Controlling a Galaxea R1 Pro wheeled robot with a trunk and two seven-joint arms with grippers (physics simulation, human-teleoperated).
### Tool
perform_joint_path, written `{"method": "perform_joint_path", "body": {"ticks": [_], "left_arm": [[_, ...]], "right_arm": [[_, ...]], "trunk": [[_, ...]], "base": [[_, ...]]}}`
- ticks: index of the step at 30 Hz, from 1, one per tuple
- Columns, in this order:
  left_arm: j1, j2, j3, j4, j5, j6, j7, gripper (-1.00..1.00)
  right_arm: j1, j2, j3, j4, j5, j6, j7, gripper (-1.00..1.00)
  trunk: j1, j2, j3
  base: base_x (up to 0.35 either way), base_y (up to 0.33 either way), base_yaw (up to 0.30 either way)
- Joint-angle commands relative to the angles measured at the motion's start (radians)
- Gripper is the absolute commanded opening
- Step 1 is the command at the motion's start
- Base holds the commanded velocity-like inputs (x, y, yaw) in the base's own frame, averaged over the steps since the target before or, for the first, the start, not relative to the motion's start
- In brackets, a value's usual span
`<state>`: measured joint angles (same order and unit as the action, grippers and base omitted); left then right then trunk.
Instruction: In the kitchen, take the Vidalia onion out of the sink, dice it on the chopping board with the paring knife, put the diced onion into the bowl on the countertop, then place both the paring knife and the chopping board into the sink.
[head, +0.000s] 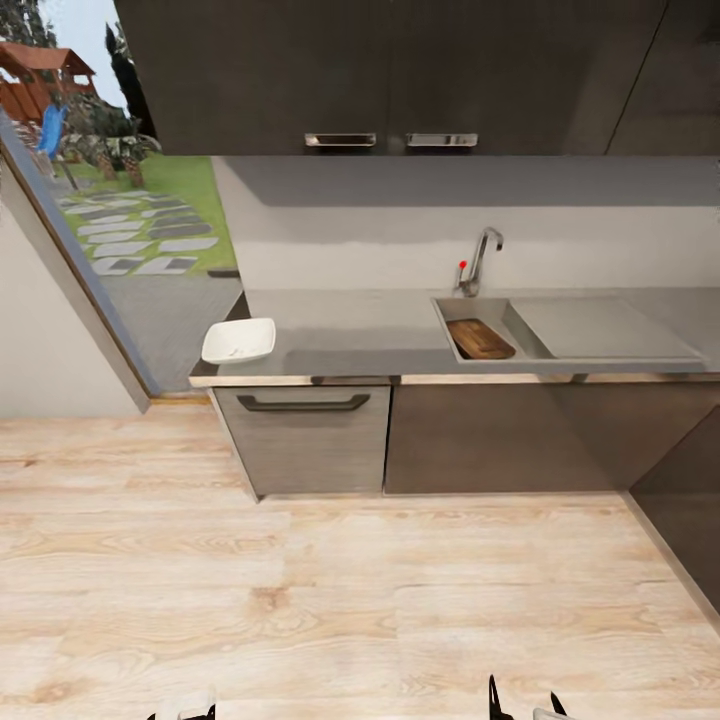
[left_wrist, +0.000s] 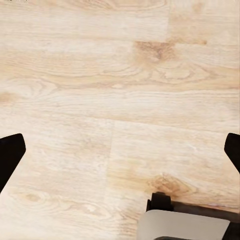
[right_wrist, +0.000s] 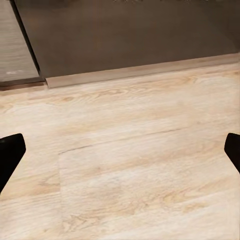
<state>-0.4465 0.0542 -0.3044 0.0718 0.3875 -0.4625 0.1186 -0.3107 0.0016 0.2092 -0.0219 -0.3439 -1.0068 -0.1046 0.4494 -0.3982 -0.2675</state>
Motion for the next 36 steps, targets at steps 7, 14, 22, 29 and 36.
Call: {"method": "perform_joint_path", "body": {"ticks": [7,14,22,29,36], "left_arm": [[-0.001,-0.001,-0.008,0.003,0.004,-0.005,0.003,1.00],[-0.001,-0.001,-0.008,0.003,0.004,-0.005,0.003,1.00],[-0.001,-0.001,-0.008,0.003,0.004,-0.005,0.003,1.00],[-0.001,-0.002,-0.008,0.003,0.004,-0.004,0.003,1.00],[-0.001,-0.002,-0.008,0.003,0.004,-0.004,0.003,1.00]], "right_arm": [[-0.001,0.000,0.009,0.000,0.000,-0.002,-0.010,1.00],[-0.001,0.000,0.009,0.000,0.000,-0.001,-0.010,1.00],[-0.001,0.000,0.009,0.000,0.000,-0.002,-0.010,1.00],[-0.001,0.000,0.009,0.000,0.000,-0.003,-0.010,1.00],[-0.001,0.000,0.009,0.000,0.000,-0.003,-0.010,1.00]], "trunk": [[0.001,-0.002,0.009],[0.001,-0.002,0.021],[0.001,-0.002,0.033],[0.001,-0.002,0.044],[0.001,-0.002,0.056]], "base": [[0.000,0.000,0.000],[0.000,0.000,0.000],[0.000,0.000,0.000],[0.000,0.000,0.000],[0.000,0.000,0.000]]}}
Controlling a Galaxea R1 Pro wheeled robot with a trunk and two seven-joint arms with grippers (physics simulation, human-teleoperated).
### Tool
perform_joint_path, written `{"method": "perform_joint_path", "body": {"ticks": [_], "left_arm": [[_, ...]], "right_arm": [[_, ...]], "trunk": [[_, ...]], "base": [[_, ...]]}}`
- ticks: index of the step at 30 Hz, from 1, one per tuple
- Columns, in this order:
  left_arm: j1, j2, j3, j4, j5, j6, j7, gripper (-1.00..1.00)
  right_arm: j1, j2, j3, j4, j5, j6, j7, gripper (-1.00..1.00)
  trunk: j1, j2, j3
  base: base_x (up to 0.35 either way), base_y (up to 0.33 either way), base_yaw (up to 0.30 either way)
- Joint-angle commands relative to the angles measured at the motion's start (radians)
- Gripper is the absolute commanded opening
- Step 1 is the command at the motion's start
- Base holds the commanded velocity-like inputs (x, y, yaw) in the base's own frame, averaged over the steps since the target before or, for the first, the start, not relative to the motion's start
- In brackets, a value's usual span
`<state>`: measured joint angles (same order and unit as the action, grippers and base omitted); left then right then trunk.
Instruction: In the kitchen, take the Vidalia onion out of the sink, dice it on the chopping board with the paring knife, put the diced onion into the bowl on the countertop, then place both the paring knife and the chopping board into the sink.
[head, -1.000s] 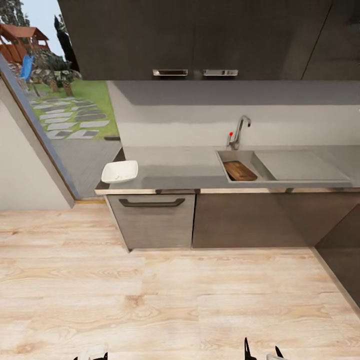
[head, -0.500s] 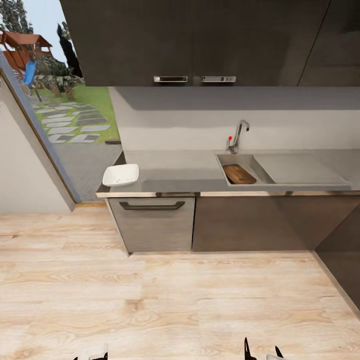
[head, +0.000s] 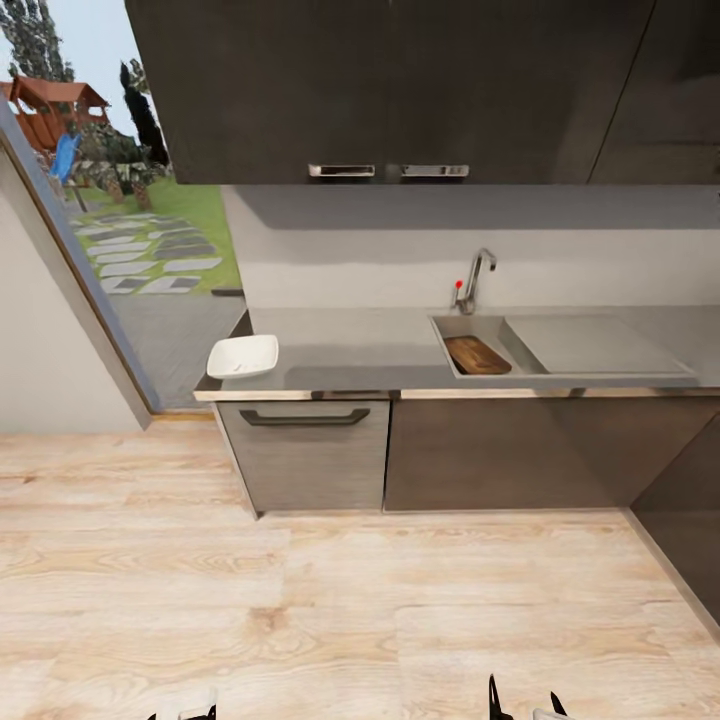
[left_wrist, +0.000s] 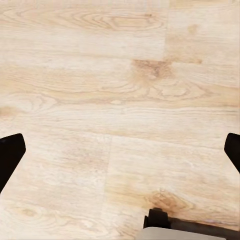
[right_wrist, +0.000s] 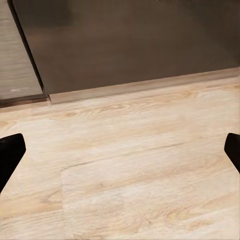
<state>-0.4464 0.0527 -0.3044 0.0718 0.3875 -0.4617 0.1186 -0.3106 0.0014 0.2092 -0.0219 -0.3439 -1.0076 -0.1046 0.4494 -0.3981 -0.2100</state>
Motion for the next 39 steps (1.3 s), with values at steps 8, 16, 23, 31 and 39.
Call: {"method": "perform_joint_path", "body": {"ticks": [8,16,23,31,39], "left_arm": [[-0.002,-0.001,-0.008,0.003,0.004,-0.005,0.003,1.00],[-0.002,-0.001,-0.008,0.003,0.004,-0.005,0.003,1.00],[-0.002,-0.001,-0.008,0.003,0.004,-0.005,0.003,1.00],[-0.002,-0.001,-0.008,0.003,0.004,-0.005,0.003,1.00],[-0.002,-0.002,-0.008,0.003,0.004,-0.005,0.003,1.00]], "right_arm": [[-0.001,0.000,0.009,0.000,0.000,-0.002,-0.010,1.00],[-0.001,0.001,0.009,0.000,0.000,-0.002,-0.010,1.00],[-0.001,0.001,0.009,0.000,0.000,-0.002,-0.010,1.00],[-0.001,0.001,0.009,0.000,0.000,-0.002,-0.010,1.00],[-0.001,0.000,0.009,0.000,0.000,-0.001,-0.010,1.00]], "trunk": [[0.001,-0.002,0.011],[0.001,-0.002,0.024],[0.001,-0.002,0.035],[0.001,-0.002,0.048],[0.001,-0.002,0.055]], "base": [[0.000,0.000,0.000],[0.000,0.000,0.000],[0.000,0.000,0.000],[0.000,0.000,0.000],[0.000,0.000,0.000]]}}
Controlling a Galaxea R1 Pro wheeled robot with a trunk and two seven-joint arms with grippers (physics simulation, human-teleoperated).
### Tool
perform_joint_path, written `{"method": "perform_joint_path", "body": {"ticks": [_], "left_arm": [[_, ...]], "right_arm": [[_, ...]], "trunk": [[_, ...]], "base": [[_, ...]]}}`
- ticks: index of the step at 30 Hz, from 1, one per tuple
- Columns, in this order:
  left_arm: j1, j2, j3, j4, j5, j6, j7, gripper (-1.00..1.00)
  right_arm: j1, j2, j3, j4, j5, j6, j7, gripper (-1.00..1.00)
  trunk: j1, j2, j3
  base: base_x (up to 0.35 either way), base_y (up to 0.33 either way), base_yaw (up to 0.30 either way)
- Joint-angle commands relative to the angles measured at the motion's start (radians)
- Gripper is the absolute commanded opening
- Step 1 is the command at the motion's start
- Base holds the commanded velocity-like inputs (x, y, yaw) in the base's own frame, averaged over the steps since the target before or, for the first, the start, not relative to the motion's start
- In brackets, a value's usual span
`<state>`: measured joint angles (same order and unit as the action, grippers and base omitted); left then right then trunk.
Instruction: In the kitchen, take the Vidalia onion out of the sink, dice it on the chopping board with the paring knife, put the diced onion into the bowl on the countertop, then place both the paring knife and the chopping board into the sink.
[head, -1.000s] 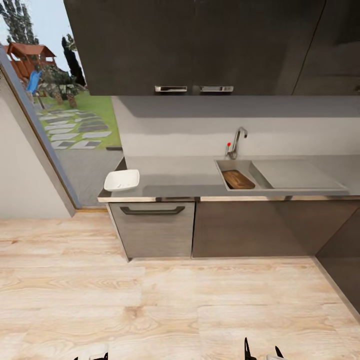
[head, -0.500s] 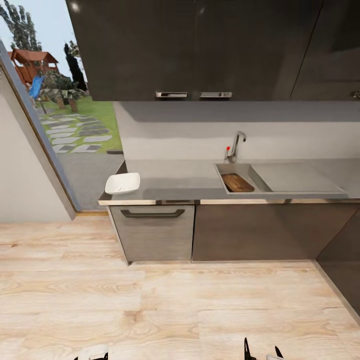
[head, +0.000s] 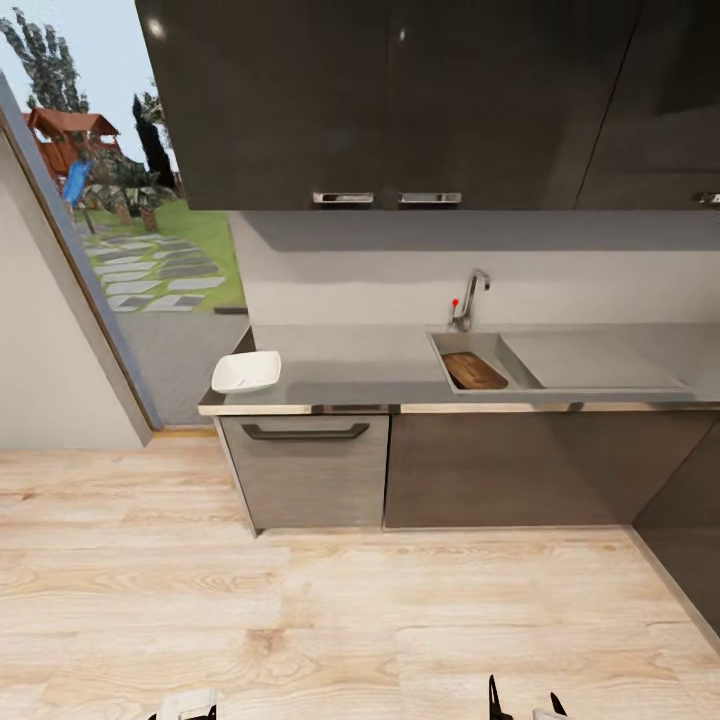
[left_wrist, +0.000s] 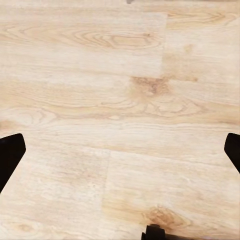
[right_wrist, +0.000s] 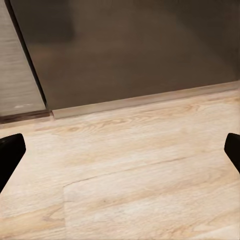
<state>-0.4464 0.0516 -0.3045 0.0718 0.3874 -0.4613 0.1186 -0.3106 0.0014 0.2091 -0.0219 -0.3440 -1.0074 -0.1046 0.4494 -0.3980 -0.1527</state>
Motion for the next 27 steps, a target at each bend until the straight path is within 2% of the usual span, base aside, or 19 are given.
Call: {"method": "perform_joint_path", "body": {"ticks": [1,8,11,14,16,18,19,20,21,22,25,26,27], "left_arm": [[-0.002,-0.001,-0.008,0.003,0.004,-0.005,0.003,1.00],[-0.002,0.003,-0.008,0.005,0.004,-0.003,0.006,1.00],[-0.002,0.026,-0.008,0.007,0.006,0.002,0.008,1.00],[0.027,0.040,-0.008,0.010,0.007,0.049,0.008,1.00],[0.075,0.055,-0.008,0.011,0.007,0.132,0.002,1.00],[0.122,0.063,-0.008,0.011,0.007,0.201,-0.012,1.00],[0.184,0.066,-0.008,0.011,0.007,0.230,-0.057,1.00],[0.219,0.065,-0.008,0.011,0.007,0.238,-0.092,1.00],[0.240,0.064,-0.008,0.011,0.007,0.242,-0.112,1.00],[0.267,0.063,-0.008,0.011,0.007,0.249,-0.135,1.00],[0.282,0.053,-0.008,0.010,0.007,0.296,-0.147,1.00],[0.284,0.050,-0.007,0.009,0.007,0.325,-0.148,1.00],[0.286,0.047,-0.006,0.009,0.009,0.362,-0.150,1.00]], "right_arm": [[-0.001,0.000,0.009,0.000,0.000,-0.001,-0.010,1.00],[-0.001,-0.003,0.008,0.001,0.002,0.018,-0.021,1.00],[-0.001,-0.017,0.008,0.004,0.003,0.060,-0.050,1.00],[0.022,-0.057,0.009,0.006,0.003,0.231,-0.116,1.00],[0.062,-0.077,0.009,0.006,0.003,0.326,-0.133,1.00],[0.117,-0.083,0.010,0.006,0.002,0.365,-0.137,1.00],[0.175,-0.082,0.010,0.007,0.002,0.414,-0.139,1.00],[0.197,-0.082,0.010,0.007,0.002,0.465,-0.135,1.00],[0.207,-0.082,0.010,0.007,0.002,0.509,-0.125,1.00],[0.220,-0.083,0.009,0.007,0.001,0.610,-0.077,1.00],[0.228,-0.086,0.006,0.005,-0.017,0.740,0.010,1.00],[0.229,-0.087,0.003,0.004,-0.039,0.766,0.024,1.00],[0.230,-0.087,-0.004,0.003,-0.089,0.789,0.035,1.00]], "trunk": [[0.001,-0.002,-0.002],[0.001,-0.002,-0.002],[0.001,-0.002,-0.002],[0.001,-0.002,-0.002],[0.001,-0.002,-0.002],[0.001,-0.002,-0.002],[0.001,-0.002,-0.002],[0.001,-0.002,-0.002],[0.001,-0.002,-0.002],[0.001,-0.002,-0.002],[0.001,-0.002,-0.002],[0.001,-0.002,-0.002],[0.001,-0.002,-0.002]], "base": [[0.000,0.000,0.000],[0.000,0.000,0.000],[0.000,0.000,0.000],[0.000,0.000,0.000],[0.000,0.000,0.000],[0.000,0.000,0.000],[0.000,0.000,0.000],[0.000,0.000,0.000],[0.000,0.000,0.000],[0.000,0.000,0.000],[0.000,0.000,0.000],[0.000,0.000,0.000],[0.000,0.000,0.000]]}}
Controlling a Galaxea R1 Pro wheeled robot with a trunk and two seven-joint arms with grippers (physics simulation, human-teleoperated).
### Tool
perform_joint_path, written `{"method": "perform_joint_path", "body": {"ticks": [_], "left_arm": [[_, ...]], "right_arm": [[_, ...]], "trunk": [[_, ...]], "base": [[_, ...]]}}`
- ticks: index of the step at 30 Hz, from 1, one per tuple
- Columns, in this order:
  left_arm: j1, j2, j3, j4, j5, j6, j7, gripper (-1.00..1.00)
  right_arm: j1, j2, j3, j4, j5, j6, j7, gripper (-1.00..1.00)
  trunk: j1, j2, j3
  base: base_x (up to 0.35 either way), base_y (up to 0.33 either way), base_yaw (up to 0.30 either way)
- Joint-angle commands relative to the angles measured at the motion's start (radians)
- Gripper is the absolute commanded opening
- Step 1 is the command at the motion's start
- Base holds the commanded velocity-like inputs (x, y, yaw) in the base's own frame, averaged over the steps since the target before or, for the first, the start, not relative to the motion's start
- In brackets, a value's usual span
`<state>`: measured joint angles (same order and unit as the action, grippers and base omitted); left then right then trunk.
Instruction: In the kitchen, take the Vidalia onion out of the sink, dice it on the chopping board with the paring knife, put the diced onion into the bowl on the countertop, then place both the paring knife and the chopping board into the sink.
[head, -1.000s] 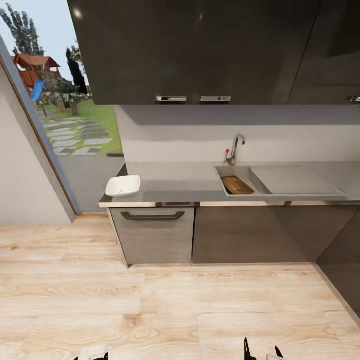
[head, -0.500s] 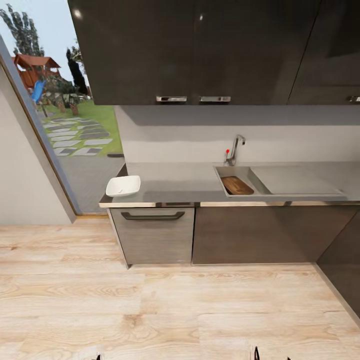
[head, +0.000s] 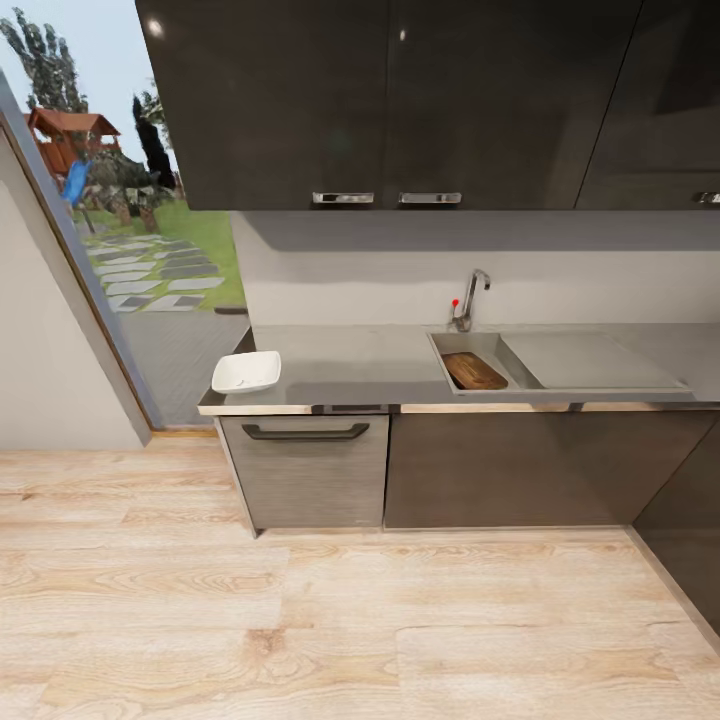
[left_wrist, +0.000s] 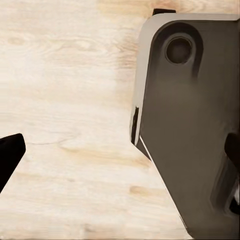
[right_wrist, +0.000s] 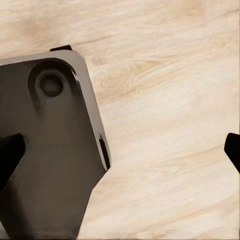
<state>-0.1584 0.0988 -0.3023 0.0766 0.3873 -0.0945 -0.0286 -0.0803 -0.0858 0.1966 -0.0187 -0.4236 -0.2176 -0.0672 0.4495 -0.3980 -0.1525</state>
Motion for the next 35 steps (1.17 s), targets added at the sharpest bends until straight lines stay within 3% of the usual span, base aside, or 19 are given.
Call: {"method": "perform_joint_path", "body": {"ticks": [1,2,3,5,7,16,19,22,35], "left_arm": [[-0.001,-0.005,-0.008,0.003,0.009,0.010,-0.003,1.00],[0.000,-0.013,-0.008,0.002,0.010,0.023,0.000,1.00],[0.000,-0.017,-0.008,0.002,0.010,0.028,0.001,1.00],[0.000,-0.021,-0.008,0.003,0.010,0.034,0.003,1.00],[0.000,-0.022,-0.008,0.003,0.010,0.038,0.004,1.00],[0.001,-0.025,-0.009,-0.003,0.007,0.031,0.000,1.00],[0.001,-0.024,-0.009,-0.003,0.006,0.030,0.000,1.00],[0.002,-0.024,-0.009,-0.003,0.005,0.030,0.000,1.00],[0.002,-0.024,-0.009,-0.003,0.005,0.030,-0.001,1.00]], "right_arm": [[0.000,0.000,0.005,0.000,-0.053,0.007,-0.002,1.00],[0.000,0.000,0.002,-0.002,-0.111,0.012,-0.009,1.00],[0.000,0.000,0.001,-0.002,-0.144,0.013,-0.021,1.00],[0.000,0.000,0.001,-0.003,-0.188,0.013,-0.060,1.00],[0.000,0.000,0.001,-0.004,-0.202,0.014,-0.085,1.00],[0.000,0.011,0.000,-0.023,-0.218,0.010,-0.099,1.00],[0.000,0.058,-0.001,-0.062,-0.218,0.009,-0.097,1.00],[0.000,0.077,0.000,-0.074,-0.219,0.008,-0.097,1.00],[0.000,0.082,-0.002,-0.079,-0.217,0.007,-0.097,1.00]], "trunk": [[0.001,-0.002,-0.002],[0.001,-0.002,-0.002],[0.001,-0.002,-0.002],[0.001,-0.002,-0.002],[0.001,-0.002,-0.002],[0.001,-0.002,-0.002],[0.001,-0.002,-0.002],[0.001,-0.002,-0.002],[0.001,-0.002,-0.002]], "base": [[0.000,0.000,0.000],[0.000,0.000,0.000],[0.000,0.000,0.000],[0.000,0.000,0.000],[0.000,0.000,0.000],[0.000,0.000,0.000],[0.000,0.000,0.000],[0.000,0.000,0.000],[0.000,0.000,0.000]]}}
